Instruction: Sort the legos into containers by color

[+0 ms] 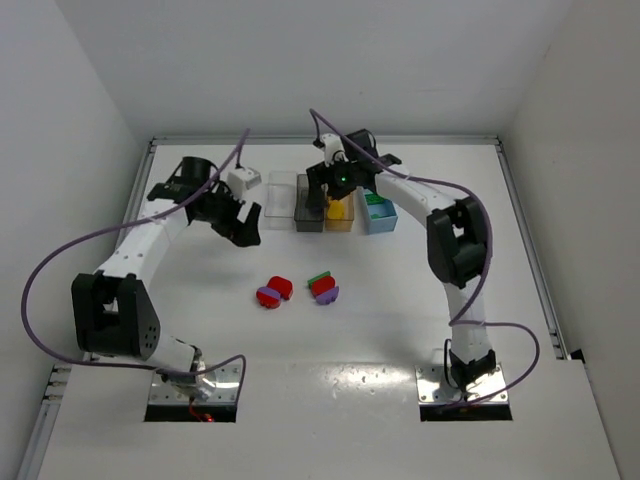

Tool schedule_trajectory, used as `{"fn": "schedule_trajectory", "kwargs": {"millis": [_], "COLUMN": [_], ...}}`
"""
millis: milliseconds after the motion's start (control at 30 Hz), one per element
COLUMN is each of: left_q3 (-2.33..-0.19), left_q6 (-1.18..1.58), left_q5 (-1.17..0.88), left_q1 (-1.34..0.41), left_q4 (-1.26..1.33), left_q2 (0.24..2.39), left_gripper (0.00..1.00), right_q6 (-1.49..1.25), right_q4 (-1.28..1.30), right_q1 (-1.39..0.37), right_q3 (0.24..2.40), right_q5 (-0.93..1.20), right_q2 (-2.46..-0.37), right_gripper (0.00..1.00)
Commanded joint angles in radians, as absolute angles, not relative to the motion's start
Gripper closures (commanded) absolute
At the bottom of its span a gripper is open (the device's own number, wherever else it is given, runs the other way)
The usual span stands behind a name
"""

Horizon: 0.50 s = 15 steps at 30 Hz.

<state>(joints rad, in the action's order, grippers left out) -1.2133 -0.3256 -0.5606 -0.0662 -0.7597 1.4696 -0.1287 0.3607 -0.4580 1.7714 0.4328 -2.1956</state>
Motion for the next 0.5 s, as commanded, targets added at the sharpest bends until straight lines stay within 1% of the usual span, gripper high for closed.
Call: {"fn": "schedule_trajectory", "kwargs": {"millis": [0,33,133,233,367,467], "left_q3": [-1.18,-1.158,-1.126,-1.108,-1.081,-1.058], "left_q6": [-0.472,-0.506,-0.583,-0.65,-0.669,-0.631], "left_q5": [-0.496,-0.458,-0.402,-0.362,-0.302,-0.258], "left_q1": [-0.161,-0.211,-0.308,-0.368,-0.451,-0.511], "left_q4": [-0.85,-0.867,-0.914,-0.965,-0.965,-0.925], "left_q2": [1.404,1.385,1.364,1.364,1.373,1.394], "left_gripper": [0.06,0.07,0.07,0.07,0.07,0.07], "right_q6": [-0.074,-0.06,-0.006,0.026,0.037,0.046], "right_q4": [0.36,0.36,0.388,0.408,0.417,0.417], "right_q1": [-0.414,-0.414,-0.38,-0.339,-0.301,-0.275], "right_q3": [1.702,1.677,1.576,1.467,1.346,1.313], "right_q5": [0.381,0.38,0.38,0.38,0.38,0.39], "right_q2": [-1.981,-1.92,-1.832,-1.732,-1.642,-1.592], "right_gripper": [0.17,0.17,0.17,0.17,0.17,0.17]}}
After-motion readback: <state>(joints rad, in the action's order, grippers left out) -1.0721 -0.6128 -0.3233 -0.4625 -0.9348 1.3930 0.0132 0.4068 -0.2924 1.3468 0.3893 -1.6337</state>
